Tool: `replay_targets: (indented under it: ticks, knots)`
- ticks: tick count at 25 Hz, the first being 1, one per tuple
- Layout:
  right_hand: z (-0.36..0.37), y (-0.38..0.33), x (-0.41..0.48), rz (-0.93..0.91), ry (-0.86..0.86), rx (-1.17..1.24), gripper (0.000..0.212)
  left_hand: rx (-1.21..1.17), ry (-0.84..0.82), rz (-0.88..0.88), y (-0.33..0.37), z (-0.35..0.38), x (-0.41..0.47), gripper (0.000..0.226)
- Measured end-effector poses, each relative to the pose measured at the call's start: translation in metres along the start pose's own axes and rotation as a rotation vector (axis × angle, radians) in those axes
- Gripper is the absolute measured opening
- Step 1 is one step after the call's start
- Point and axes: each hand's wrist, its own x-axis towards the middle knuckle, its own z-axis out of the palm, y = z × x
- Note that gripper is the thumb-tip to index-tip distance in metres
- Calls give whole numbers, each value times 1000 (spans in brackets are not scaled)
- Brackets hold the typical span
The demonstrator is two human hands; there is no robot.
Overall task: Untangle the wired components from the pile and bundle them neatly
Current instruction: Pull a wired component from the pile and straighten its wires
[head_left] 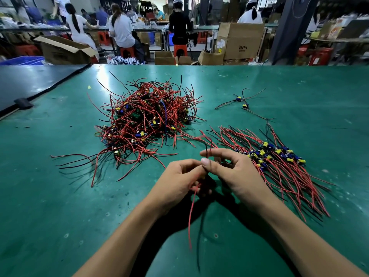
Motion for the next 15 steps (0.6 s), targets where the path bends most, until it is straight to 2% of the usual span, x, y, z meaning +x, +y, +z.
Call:
replay_targets:
  ticks: [3, 6, 9, 12, 15]
  knots:
    - [1, -2, 0, -11, 54, -38, 12, 31, -11, 9, 0, 3, -2, 18]
    - [6, -5, 2, 212, 90, 305, 22, -27, -32, -17, 3, 6, -2, 9]
    - [6, -8, 4, 297, 60, 453, 25, -41, -14, -25, 4, 5, 0, 12]
    - [4, -8, 2, 267, 2, 328, 26, -28, 62, -2, 3, 4, 0, 19]
    - [7, -6, -1, 211, -8, 237, 19, 19, 112, 39, -1, 4, -1, 16]
